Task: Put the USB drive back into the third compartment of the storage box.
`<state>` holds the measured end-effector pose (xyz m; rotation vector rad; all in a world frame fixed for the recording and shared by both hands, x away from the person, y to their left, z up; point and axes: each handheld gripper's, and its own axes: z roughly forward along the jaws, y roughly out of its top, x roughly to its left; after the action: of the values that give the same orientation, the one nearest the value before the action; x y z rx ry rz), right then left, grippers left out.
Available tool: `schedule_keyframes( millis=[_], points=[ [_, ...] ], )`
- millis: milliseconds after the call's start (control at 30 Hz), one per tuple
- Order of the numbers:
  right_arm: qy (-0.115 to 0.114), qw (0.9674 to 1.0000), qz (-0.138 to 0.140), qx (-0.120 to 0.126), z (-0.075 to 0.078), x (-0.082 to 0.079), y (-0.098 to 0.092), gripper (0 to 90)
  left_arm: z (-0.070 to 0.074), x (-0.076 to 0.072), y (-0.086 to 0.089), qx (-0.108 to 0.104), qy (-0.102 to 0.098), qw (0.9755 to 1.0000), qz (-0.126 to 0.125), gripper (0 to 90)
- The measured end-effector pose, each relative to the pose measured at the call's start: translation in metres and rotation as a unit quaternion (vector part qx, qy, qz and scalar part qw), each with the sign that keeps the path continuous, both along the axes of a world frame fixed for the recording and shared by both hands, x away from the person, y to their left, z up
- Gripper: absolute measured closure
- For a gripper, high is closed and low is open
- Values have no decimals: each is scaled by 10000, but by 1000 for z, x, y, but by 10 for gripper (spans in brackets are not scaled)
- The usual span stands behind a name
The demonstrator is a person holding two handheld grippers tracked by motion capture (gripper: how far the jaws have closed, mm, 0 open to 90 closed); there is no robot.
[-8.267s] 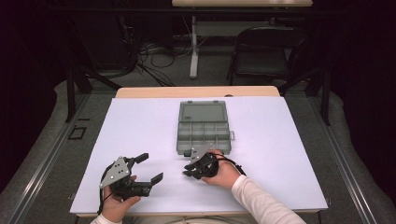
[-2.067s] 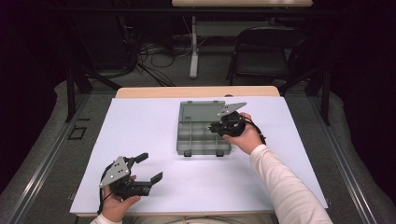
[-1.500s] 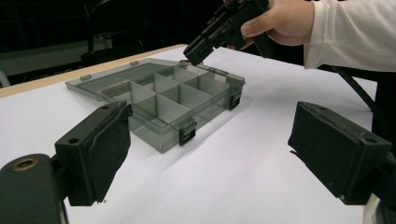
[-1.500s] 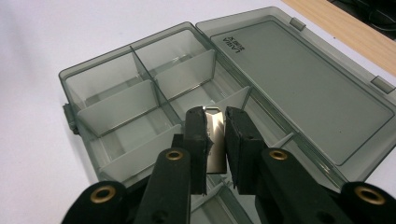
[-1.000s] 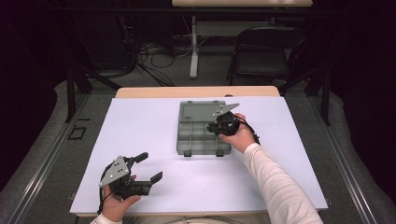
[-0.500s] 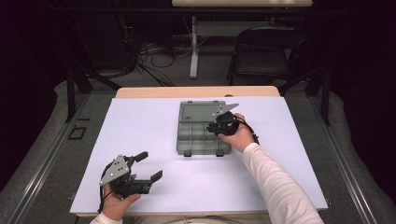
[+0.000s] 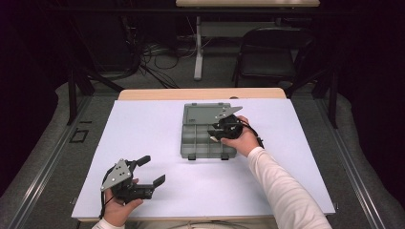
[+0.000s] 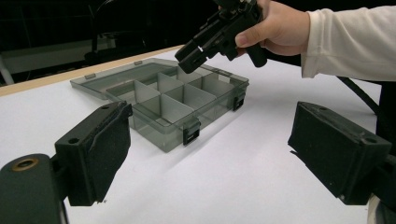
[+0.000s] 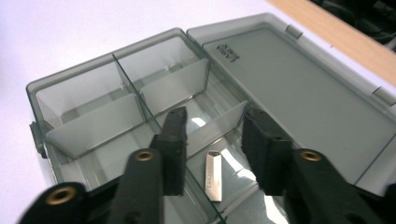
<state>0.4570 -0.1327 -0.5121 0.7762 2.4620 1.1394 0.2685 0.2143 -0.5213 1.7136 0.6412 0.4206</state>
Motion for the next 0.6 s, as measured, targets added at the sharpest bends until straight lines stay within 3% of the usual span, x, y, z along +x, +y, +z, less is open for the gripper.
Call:
schedule_keyframes(
  millis=[167,367,600],
  points=[
    [-266,9996,-38,43,6,-7,1,483,0,1,-1,0,11,10000,-7,123],
    [-148,9986,-205,466,13,-13,-2,455,0,3,-2,-19,-2,10000,-48,123],
    [-183,9969,-493,592,19,-22,-7,361,0,5,-5,7,3,10000,-95,123]
  ],
)
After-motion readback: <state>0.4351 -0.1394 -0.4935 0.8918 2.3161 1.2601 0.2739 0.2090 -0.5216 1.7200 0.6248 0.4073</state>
